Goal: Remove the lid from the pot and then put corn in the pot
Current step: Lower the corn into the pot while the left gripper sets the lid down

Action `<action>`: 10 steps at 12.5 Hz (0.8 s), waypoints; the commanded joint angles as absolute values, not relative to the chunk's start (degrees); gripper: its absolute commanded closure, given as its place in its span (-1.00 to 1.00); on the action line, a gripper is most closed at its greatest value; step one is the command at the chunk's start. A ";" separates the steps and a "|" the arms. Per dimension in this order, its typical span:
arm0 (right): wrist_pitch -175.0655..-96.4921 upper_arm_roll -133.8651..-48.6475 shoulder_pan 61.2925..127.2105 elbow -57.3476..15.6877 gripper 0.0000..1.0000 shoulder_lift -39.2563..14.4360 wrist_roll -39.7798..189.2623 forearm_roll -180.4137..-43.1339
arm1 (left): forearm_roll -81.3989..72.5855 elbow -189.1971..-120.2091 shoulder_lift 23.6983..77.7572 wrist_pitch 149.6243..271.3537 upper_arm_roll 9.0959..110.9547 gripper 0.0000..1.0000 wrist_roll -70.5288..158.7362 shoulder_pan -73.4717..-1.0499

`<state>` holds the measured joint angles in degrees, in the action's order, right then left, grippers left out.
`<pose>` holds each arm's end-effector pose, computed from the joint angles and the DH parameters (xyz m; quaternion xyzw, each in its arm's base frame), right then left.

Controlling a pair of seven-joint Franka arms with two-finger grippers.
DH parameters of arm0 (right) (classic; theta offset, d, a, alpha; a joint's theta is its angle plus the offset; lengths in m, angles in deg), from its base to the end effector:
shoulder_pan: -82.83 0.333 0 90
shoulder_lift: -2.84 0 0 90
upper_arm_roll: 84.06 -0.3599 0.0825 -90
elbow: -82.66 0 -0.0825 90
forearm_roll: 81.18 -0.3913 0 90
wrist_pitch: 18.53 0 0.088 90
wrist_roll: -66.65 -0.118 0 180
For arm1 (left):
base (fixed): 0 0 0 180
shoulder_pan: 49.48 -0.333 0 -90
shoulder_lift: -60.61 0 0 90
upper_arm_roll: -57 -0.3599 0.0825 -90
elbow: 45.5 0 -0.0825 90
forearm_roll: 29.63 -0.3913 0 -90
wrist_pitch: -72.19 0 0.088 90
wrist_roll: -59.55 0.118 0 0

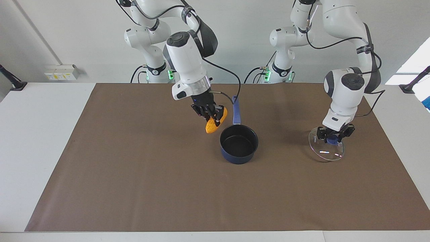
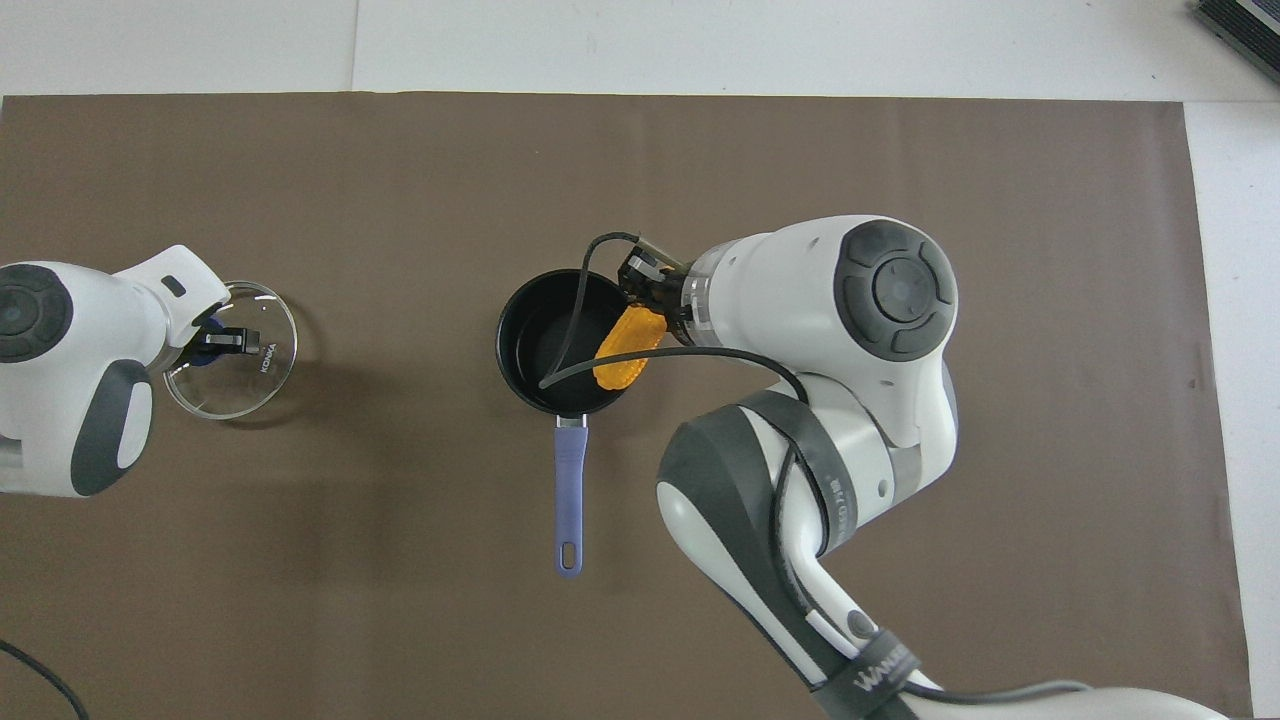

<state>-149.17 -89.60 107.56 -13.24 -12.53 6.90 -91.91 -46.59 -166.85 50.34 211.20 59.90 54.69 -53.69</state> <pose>0.5978 0.3478 0.5124 -0.9347 0.2995 -0.0531 0.1839 0.5952 0.0176 0.3690 -0.9917 0.0508 -0.0673 0.0972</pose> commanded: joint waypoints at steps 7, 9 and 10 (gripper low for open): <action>-163.20 -89.50 112.10 -9.19 1.00 -26.16 -0.50 -88.40 | -47.56 -167.85 49.71 211.50 60.51 0.39 54.18 -54.31; -163.20 -89.50 112.44 -9.71 1.00 -26.86 -0.23 -87.95 | -47.56 -167.76 49.71 211.59 60.51 0.06 54.62 -54.22; -163.20 -89.50 112.45 -10.15 1.00 -26.86 0.12 -87.60 | -47.56 -167.67 49.71 211.59 60.51 -0.28 54.62 -54.05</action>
